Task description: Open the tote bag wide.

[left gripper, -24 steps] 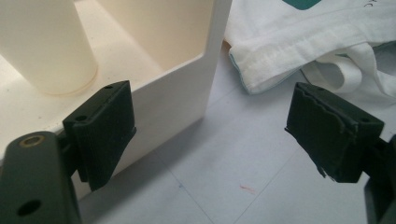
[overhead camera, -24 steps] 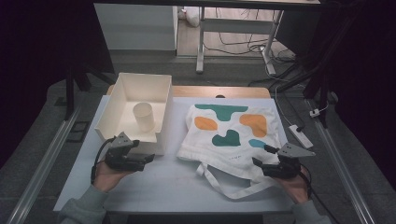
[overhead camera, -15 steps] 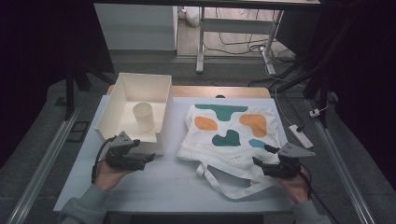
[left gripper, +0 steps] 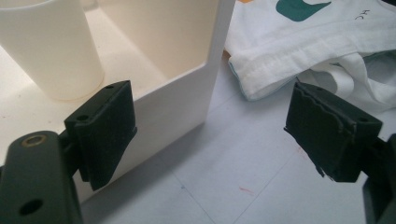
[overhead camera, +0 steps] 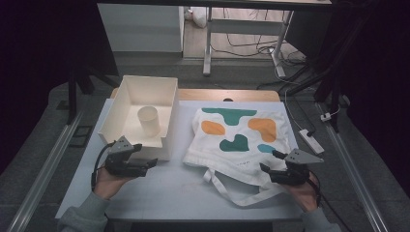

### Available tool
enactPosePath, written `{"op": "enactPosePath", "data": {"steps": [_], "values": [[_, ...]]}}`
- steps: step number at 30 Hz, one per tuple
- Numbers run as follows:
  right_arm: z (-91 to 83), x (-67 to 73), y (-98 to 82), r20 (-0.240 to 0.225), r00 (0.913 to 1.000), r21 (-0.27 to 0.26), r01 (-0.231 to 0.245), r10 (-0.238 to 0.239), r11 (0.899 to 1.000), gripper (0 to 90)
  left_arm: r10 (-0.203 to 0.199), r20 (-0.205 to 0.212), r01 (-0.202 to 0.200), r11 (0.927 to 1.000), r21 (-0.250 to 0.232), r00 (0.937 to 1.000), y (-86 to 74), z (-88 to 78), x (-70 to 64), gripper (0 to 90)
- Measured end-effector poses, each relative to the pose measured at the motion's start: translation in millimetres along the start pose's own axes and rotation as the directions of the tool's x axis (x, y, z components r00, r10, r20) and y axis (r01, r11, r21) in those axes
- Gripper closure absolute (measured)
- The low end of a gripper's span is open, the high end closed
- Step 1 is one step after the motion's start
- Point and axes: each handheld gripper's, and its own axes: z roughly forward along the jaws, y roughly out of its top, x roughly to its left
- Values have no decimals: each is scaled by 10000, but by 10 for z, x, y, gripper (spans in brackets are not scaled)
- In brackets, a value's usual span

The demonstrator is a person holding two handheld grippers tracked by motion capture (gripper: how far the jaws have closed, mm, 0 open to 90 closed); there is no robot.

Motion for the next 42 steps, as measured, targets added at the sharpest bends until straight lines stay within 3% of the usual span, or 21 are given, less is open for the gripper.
{"op": "enactPosePath", "data": {"steps": [17,24,30,42], "values": [[3,14,-7,4,10000,-7,-24,24,10000,288,599,573,-591,9981,-148,9966,51,-74,-248,174],[15,28,-4,-23,10000,11,1,-1,10000,288,1198,1019,-1199,9928,-47,9876,67,-35,-450,183],[22,46,-6,-70,10000,40,51,-51,10000,288,1682,1376,-1748,9839,368,9761,71,133,-593,186],[41,72,8,-159,9999,-2,53,-53,10000,289,2084,1778,-2248,9713,772,9617,121,392,-711,198]]}}
